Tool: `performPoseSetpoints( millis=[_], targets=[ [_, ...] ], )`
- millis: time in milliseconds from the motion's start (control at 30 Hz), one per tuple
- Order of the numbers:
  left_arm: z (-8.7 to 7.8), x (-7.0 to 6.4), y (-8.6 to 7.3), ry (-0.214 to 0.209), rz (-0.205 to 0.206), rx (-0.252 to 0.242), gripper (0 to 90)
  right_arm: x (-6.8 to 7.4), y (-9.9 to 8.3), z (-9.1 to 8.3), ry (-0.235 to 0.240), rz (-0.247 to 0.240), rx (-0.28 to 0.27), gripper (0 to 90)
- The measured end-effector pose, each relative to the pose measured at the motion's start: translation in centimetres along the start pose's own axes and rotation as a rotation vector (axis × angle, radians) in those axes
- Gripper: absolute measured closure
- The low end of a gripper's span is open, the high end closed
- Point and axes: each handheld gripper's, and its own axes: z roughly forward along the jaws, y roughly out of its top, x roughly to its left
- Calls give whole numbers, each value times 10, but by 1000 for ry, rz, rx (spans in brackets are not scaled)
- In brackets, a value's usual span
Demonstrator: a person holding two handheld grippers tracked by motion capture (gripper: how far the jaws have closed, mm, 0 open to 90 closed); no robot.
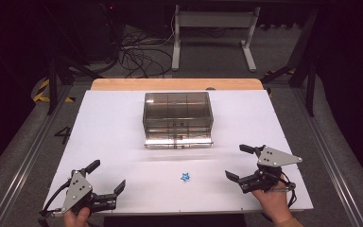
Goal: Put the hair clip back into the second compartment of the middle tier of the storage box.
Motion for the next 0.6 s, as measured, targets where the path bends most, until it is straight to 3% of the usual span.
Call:
performPoseSetpoints(
  millis=[600],
  targets=[
    [0, 0, 0, -5, -5, 3, 8, 8, 22, 36, 81, -22, 25, 5]
  ],
)
